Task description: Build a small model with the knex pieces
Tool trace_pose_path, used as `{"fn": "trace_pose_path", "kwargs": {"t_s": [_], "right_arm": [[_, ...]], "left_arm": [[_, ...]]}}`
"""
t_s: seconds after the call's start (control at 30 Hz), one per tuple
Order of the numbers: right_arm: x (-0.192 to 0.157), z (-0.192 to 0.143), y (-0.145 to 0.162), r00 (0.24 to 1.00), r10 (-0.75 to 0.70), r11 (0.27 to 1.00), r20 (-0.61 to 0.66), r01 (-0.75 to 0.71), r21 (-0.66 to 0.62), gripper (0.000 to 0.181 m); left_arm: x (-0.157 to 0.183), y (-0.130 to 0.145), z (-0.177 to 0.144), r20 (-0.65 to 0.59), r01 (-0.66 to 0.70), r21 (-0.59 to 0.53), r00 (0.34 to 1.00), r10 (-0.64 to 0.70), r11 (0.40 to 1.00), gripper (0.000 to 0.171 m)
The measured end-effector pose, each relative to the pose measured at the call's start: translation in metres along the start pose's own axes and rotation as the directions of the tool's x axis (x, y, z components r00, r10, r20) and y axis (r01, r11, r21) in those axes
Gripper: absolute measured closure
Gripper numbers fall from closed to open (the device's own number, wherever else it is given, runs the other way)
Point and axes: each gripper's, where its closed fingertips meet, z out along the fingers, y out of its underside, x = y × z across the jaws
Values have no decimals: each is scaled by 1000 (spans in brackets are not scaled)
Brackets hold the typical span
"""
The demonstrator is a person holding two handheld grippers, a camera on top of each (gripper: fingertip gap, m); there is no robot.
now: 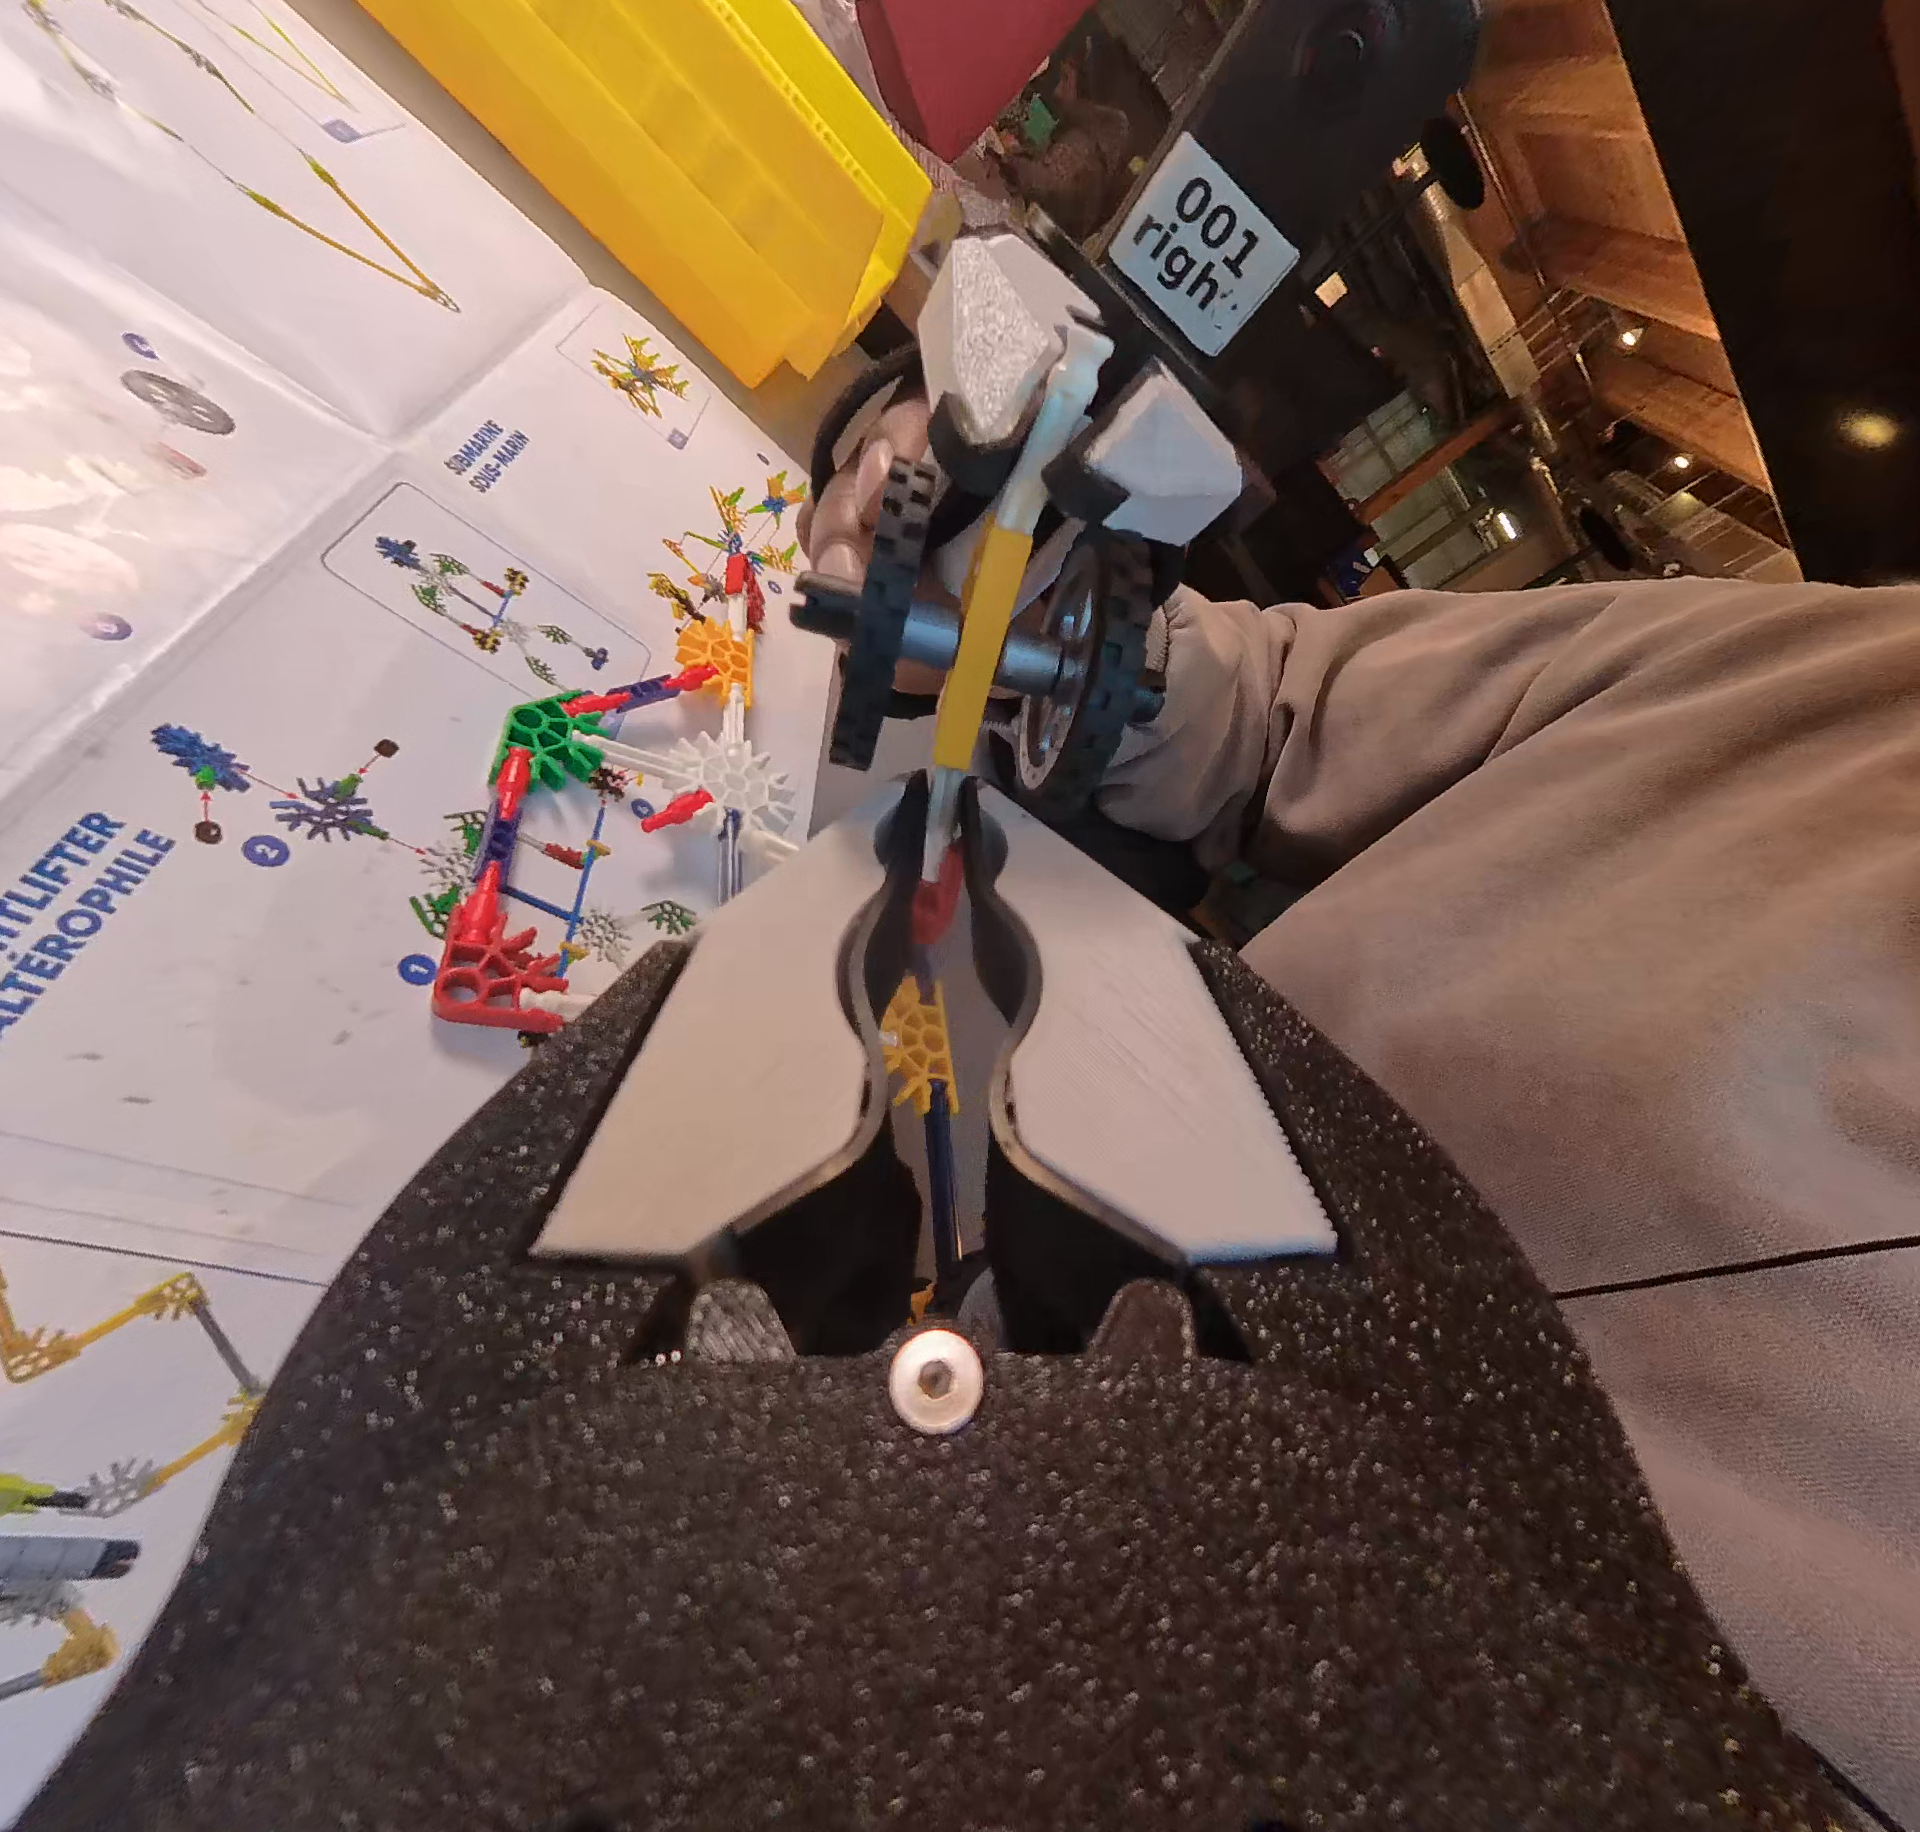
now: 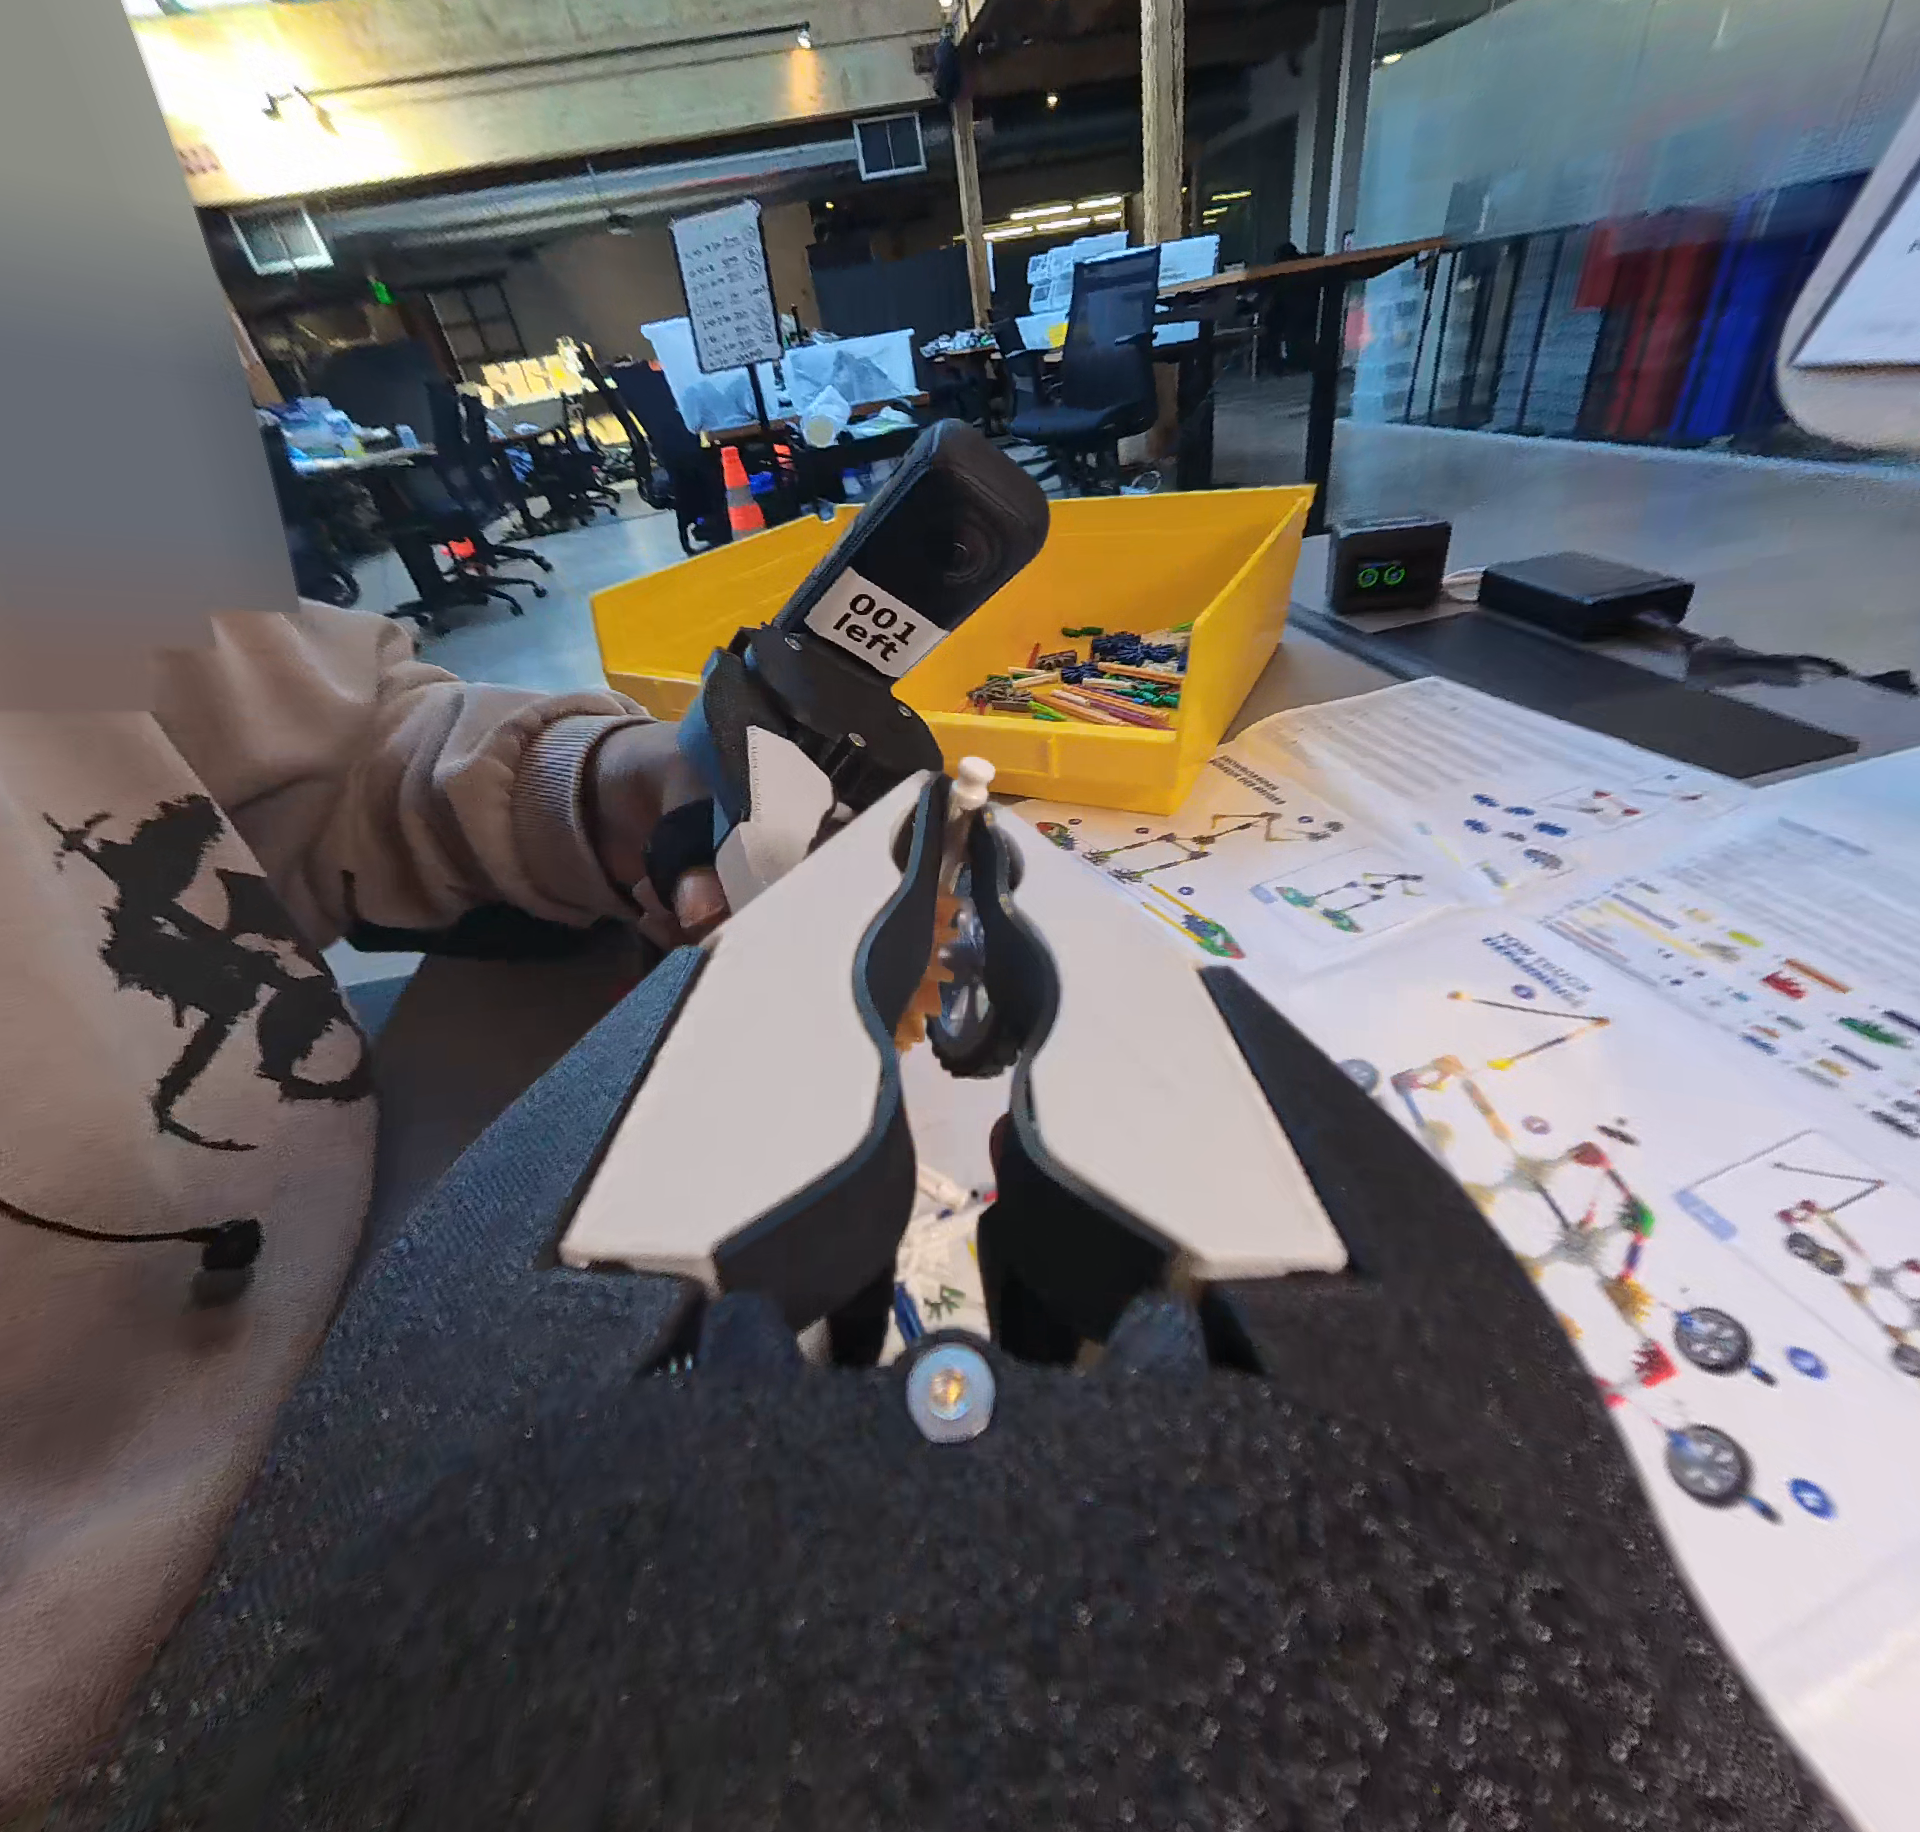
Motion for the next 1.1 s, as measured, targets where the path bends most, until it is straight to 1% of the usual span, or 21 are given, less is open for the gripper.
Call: {"fn": "trace_pose_path", "kwargs": {"t_s": [0.1,0.23,0.3,0.37,0.43,0.47,0.5,0.53,0.6,0.67,0.7,0.73,0.8,0.87,0.93,1.0,1.03,1.1], "right_arm": [[-2,-2,-6,990,-134,991,-46,134,-22,181],[-6,-3,-15,940,-325,946,-103,320,-61,181],[-10,-4,-20,922,-375,927,-100,370,-67,181],[-16,-3,-22,929,-364,931,-72,362,-46,181],[-17,-3,-21,962,-270,963,-33,270,-28,179],[-18,-4,-19,969,-246,969,-12,245,-16,179],[-18,-4,-17,971,-239,971,-6,239,-13,178],[-18,-5,-14,971,-240,971,6,240,-8,178],[-18,-7,-11,980,-196,981,32,196,6,176],[-15,-10,-9,989,-142,990,48,141,18,174],[-11,-12,-9,992,-118,993,47,118,22,167],[-8,-15,-7,994,-97,995,53,97,15,166],[-5,-19,0,994,-70,997,80,71,-14,164],[-8,-24,4,991,-42,998,127,46,-31,160],[-11,-28,3,986,-22,999,163,30,-42,141],[-12,-30,7,984,-39,995,174,54,-81,120],[-11,-29,12,985,-80,989,156,98,-112,108],[-11,-22,27,973,-192,959,125,213,-189,94]], "left_arm": [[7,-2,2,-30,18,16,999,-18,1000,168],[18,-5,3,-69,37,35,997,-35,999,168],[23,-6,3,-92,43,38,995,-39,998,168],[22,-7,2,-88,21,44,996,-17,999,167],[16,-10,0,-75,0,65,997,5,998,166],[13,-11,-2,-66,-10,77,998,15,997,166],[8,-12,-3,-39,-51,81,998,54,995,166],[4,-11,-4,0,-119,76,993,120,990,166],[-1,-11,-6,67,-242,44,969,239,969,165],[-3,-11,-9,102,-332,15,939,329,943,166],[-3,-11,-11,113,-365,0,925,363,931,167],[-5,-11,-12,134,-402,-19,906,401,915,167],[-12,-10,-14,196,-482,-80,850,488,872,167],[-14,-7,-14,225,-545,-139,796,562,827,168],[-19,-7,-16,274,-615,-204,711,648,762,168],[-24,-8,-19,309,-663,-259,632,711,702,168],[-26,-8,-20,324,-683,-284,593,738,673,168],[-26,-6,-18,319,-708,-323,544,776,628,168]]}}
